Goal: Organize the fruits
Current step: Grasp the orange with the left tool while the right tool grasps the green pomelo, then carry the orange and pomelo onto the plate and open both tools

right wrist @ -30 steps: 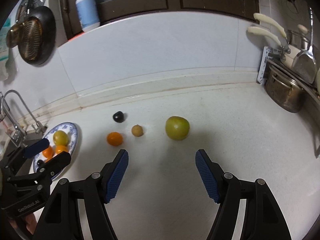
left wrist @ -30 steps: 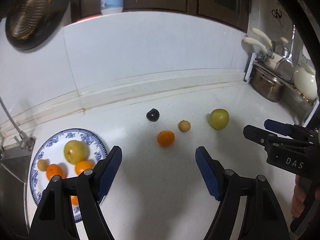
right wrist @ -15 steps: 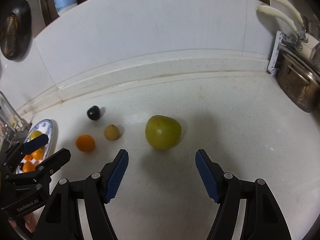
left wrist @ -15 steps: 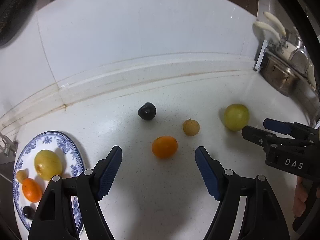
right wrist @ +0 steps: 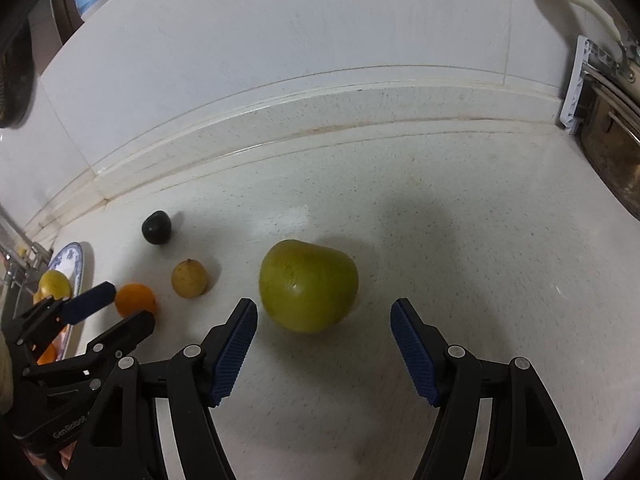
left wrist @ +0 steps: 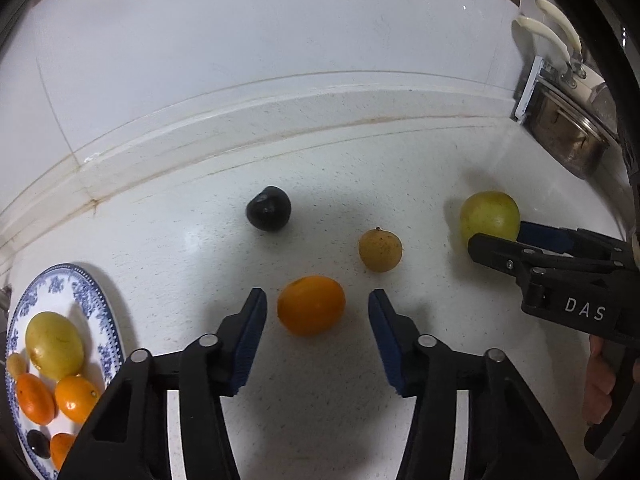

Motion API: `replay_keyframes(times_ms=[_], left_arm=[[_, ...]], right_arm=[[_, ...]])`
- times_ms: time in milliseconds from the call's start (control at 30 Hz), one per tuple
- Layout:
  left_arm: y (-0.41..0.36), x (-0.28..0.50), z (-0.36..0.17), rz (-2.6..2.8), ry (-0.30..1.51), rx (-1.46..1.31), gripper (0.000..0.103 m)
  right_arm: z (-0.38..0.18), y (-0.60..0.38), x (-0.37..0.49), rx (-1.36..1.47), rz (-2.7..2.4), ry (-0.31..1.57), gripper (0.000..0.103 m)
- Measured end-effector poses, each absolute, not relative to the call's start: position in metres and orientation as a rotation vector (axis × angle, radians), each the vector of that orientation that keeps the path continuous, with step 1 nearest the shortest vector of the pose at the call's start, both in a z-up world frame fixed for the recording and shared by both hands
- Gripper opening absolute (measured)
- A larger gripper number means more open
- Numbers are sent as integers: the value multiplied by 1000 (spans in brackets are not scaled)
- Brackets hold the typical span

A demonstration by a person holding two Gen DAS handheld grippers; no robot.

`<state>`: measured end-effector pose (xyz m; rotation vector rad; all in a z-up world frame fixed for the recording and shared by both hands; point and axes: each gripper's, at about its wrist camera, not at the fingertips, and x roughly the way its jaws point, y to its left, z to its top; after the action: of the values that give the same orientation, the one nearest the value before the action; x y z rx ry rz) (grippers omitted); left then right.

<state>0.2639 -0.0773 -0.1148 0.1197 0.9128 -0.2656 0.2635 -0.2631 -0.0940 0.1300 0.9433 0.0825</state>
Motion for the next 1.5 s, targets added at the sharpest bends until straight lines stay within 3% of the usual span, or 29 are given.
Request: replay_keyframes(times_ms=[200,400,1500], left_arm=[[-76,269,-116,-255,923,103,37],[-74,270,-115,-257,922,101,34],[-20,180,-33,-229,694,18,34]], right_arm=[[-95,-263,269,109,104,940,69],[-99,-259,271,112,144,939,50],[-29,-207,186,89,253,768,50]])
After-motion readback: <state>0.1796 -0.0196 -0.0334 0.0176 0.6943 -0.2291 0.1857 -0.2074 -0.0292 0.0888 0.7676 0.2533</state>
